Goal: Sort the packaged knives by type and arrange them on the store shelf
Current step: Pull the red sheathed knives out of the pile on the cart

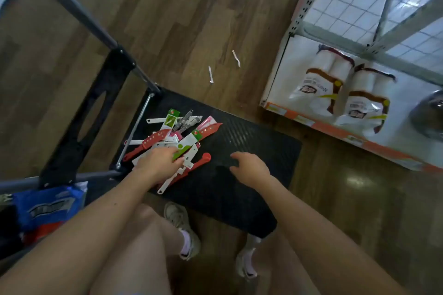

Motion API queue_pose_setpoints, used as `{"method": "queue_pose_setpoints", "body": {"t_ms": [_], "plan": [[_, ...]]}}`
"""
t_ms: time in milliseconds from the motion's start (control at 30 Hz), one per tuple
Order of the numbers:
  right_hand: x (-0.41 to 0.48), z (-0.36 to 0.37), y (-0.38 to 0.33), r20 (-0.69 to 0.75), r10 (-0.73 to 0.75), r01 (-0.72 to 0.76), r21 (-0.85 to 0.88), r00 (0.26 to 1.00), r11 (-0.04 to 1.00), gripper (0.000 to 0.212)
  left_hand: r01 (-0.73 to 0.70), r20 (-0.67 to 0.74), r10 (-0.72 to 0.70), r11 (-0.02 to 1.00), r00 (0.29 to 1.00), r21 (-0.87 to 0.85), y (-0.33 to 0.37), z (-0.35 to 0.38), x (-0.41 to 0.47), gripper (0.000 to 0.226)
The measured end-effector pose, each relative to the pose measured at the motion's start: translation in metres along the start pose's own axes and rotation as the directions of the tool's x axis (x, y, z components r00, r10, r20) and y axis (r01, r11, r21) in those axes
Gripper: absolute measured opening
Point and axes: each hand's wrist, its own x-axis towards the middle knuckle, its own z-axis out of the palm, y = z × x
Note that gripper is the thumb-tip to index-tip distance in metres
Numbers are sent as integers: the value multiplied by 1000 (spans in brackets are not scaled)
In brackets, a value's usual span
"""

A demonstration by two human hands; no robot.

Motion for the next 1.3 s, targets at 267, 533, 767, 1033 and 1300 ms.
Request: {"method": "queue_pose_setpoints", "body": {"t_ms": [267, 533, 767, 1033, 1300], "plan": [[158, 83, -2, -36, -153, 147, -134, 987, 980, 48, -86, 111, 70, 985, 991, 150, -45, 76, 145, 45], [262, 138, 28, -350, -524, 378, -408, 776, 831, 30, -238, 7, 240, 959, 971, 156, -60, 98, 248, 11], [280, 131, 32, -417, -582, 473, -341, 698, 812, 22, -269, 109, 250, 933, 962, 240, -47, 82, 261, 15], [255, 135, 45, -43, -674, 543, -555, 738, 630, 53, -310, -205, 433, 839, 878, 446, -21, 97, 247, 51], [231, 163, 48, -38, -654, 461, -678, 756, 572, 41, -139, -354, 358, 845, 864, 516, 1, 133, 243, 64]]}}
